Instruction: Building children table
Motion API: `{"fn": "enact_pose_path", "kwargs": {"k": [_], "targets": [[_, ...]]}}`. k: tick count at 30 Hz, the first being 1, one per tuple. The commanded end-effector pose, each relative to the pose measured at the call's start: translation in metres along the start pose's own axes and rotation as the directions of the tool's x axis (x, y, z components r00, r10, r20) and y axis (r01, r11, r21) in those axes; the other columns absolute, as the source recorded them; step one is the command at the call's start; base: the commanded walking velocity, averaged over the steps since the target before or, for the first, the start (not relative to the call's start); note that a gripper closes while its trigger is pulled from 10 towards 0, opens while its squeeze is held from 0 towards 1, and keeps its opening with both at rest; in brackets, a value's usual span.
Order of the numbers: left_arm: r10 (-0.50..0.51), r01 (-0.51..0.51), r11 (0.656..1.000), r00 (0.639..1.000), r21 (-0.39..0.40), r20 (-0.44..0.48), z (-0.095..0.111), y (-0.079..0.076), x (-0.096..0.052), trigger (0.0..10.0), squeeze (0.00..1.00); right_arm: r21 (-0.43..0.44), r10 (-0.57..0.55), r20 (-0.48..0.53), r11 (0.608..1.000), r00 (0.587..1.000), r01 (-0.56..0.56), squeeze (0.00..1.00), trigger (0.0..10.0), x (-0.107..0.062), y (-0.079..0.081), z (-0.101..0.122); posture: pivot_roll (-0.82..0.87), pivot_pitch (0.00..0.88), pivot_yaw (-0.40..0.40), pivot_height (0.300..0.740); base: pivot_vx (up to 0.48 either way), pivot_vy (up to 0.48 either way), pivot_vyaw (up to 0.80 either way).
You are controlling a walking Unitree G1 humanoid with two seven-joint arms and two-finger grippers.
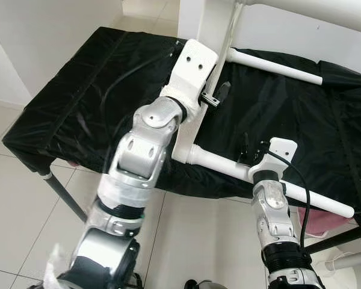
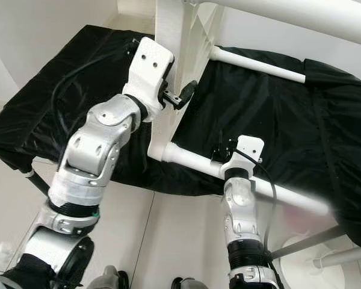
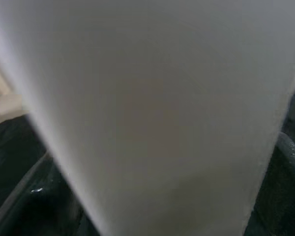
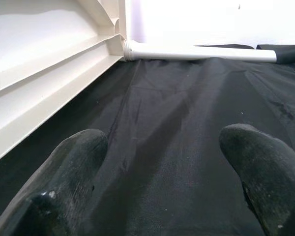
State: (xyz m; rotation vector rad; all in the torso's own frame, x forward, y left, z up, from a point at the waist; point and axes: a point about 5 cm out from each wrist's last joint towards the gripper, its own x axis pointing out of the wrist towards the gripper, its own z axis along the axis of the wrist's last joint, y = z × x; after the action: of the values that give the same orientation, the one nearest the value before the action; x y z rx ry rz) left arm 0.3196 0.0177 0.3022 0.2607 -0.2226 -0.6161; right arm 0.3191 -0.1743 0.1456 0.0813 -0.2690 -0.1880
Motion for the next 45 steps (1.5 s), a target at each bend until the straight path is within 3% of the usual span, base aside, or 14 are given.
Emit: {"fn": "enact_pose_path", "kwargs": {"k": [1,7,11,12,15,16,17,19,23,24,32,33,44,45], "targets": [[0.521,-0.521,0.854,0.854,0.008,-0.008,0.004,0.025,-0.006,10.0,0.0,-0.012,-0.01,-0.011,1.0,1.0,0.01,0.0,10.0,-0.003,-0.003,-0.003,0.04,0.147,-0.031,0.74,0.0,0.0,0.0],[0.592,-0.593,0.805,0.805,-0.017,-0.038,0.004,0.029,-0.007,10.0,0.0,-0.012,-0.01,-0.013,1.0,1.0,0.01,0.0,10.0,-0.003,-0.003,-0.003,0.04,0.151,-0.031,0.74,0.0,0.0,0.0],[0.684,-0.687,0.726,0.726,-0.025,-0.067,0.003,0.036,-0.011,10.0,0.0,-0.012,-0.013,-0.015,1.0,1.0,0.013,0.0,10.0,-0.004,-0.002,-0.004,0.04,0.153,-0.033,0.74,0.0,0.0,0.0],[0.725,-0.731,0.681,0.682,-0.043,-0.095,0.001,0.04,-0.014,10.0,0.0,-0.012,-0.013,-0.016,1.0,1.0,0.013,0.0,10.0,-0.004,-0.002,-0.004,0.04,0.155,-0.033,0.74,0.0,0.0,0.0],[0.741,-0.747,0.662,0.663,-0.049,-0.107,0.001,0.042,-0.016,10.0,0.0,-0.012,-0.012,-0.017,1.0,1.0,0.012,0.0,10.0,-0.004,-0.002,-0.004,0.04,0.155,-0.033,0.74,0.0,0.0,0.0],[0.766,-0.771,0.635,0.636,-0.044,-0.089,0.002,0.044,-0.019,8.7,0.0,-0.013,-0.013,-0.016,1.0,1.0,0.013,0.0,10.0,-0.004,-0.002,-0.004,0.03,0.157,-0.033,0.74,0.0,0.0,0.0],[0.789,-0.792,0.609,0.61,-0.043,-0.075,0.004,0.045,-0.022,4.9,0.0,-0.013,-0.014,-0.016,1.0,1.0,0.013,0.0,10.0,-0.004,-0.002,-0.004,0.03,0.159,-0.033,0.74,0.0,0.0,0.0],[0.803,-0.806,0.59,0.592,-0.042,-0.067,0.005,0.046,-0.024,4.9,0.0,-0.013,-0.014,-0.015,1.0,1.0,0.014,0.0,10.0,-0.004,-0.003,-0.004,0.03,0.159,-0.033,0.74,0.0,0.0,0.0],[0.804,-0.807,0.59,0.591,-0.04,-0.066,0.006,0.046,-0.025,4.3,0.0,-0.016,-0.015,-0.015,1.0,1.0,0.015,0.0,10.0,-0.004,-0.003,-0.003,0.03,0.16,-0.033,0.74,0.0,0.0,0.0],[0.8,-0.802,0.597,0.598,-0.036,-0.05,0.007,0.046,-0.025,2.1,0.0,-0.016,-0.016,-0.015,1.0,1.0,0.016,0.0,10.0,-0.005,-0.003,-0.003,0.03,0.163,-0.032,0.74,0.0,0.0,0.0],[0.795,-0.795,0.606,0.606,-0.019,-0.007,0.011,0.046,-0.025,1.9,0.0,-0.016,-0.016,-0.016,1.0,1.0,0.016,0.0,10.0,-0.005,-0.003,-0.003,0.03,0.166,-0.033,0.74,0.0,0.0,0.0],[0.801,-0.801,0.599,0.599,-0.023,0.001,0.01,0.048,-0.028,0.0,0.0,-0.017,-0.015,-0.019,1.0,1.0,0.015,0.0,10.0,-0.005,-0.003,-0.004,0.03,0.177,-0.036,0.74,0.0,0.0,0.0],[0.834,-0.834,0.552,0.552,-0.007,-0.002,0.001,0.065,-0.041,0.0,0.0,-0.02,-0.013,-0.025,1.0,1.0,0.012,0.0,10.0,-0.007,-0.002,-0.005,0.03,0.185,-0.04,0.74,0.0,0.0,0.0],[0.852,-0.852,0.523,0.523,0.01,-0.016,-0.003,0.074,-0.046,0.0,0.0,-0.021,-0.011,-0.027,1.0,1.0,0.01,0.0,10.0,-0.007,-0.002,-0.005,0.04,0.187,-0.043,0.74,0.0,0.0,0.0]]}}
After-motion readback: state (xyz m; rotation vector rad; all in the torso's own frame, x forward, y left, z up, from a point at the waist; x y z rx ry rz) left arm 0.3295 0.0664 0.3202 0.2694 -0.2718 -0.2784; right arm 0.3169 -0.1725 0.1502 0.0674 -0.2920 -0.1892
